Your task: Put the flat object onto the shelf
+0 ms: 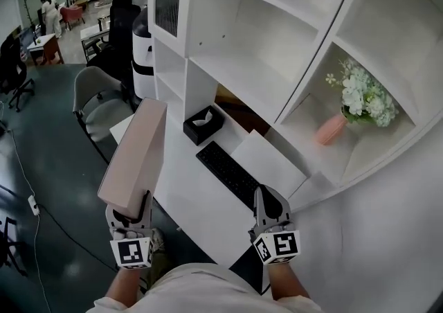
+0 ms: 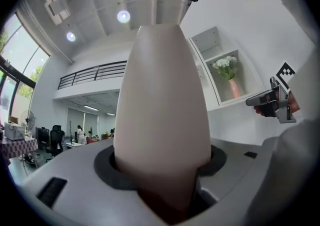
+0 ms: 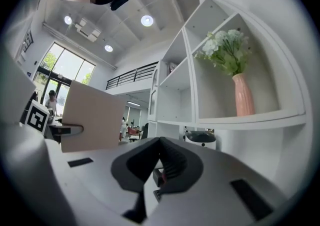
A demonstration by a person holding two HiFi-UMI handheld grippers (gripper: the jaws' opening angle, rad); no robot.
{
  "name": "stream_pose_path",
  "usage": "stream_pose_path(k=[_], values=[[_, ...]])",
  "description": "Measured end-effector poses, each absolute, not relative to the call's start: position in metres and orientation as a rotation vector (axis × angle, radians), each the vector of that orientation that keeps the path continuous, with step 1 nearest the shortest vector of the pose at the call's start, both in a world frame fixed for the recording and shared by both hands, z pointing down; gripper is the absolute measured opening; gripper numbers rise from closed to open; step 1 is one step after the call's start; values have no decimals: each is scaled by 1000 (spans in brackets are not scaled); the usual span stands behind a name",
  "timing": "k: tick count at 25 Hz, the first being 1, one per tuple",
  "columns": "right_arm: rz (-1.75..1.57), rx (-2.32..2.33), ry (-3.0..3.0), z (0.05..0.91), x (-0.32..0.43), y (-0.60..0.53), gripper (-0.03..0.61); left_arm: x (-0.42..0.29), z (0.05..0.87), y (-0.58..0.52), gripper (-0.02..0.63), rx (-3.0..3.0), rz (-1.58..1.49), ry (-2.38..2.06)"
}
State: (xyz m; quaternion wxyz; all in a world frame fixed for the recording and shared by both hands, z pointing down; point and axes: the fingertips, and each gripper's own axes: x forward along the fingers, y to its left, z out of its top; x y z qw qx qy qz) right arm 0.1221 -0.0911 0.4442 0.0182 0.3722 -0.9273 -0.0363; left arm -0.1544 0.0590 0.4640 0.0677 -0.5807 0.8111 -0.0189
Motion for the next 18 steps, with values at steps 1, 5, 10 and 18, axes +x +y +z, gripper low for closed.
stream_pose_path(k=[1,5,10,18], values=[[-112,1181,-2868,443,114,-96,3,-165,463,50,280,-1770,-57,2429],[-105,1296,-2812,439,87,-115,3,-204,457,10,279,-1867,-51,2357],[-84,1458,-2730,437,61,-134,3,-241,450,-38,279,-1998,-55,2247],[-95,1632,-2611,427,23,-146,3,-276,445,-92,279,-2186,-40,2054]])
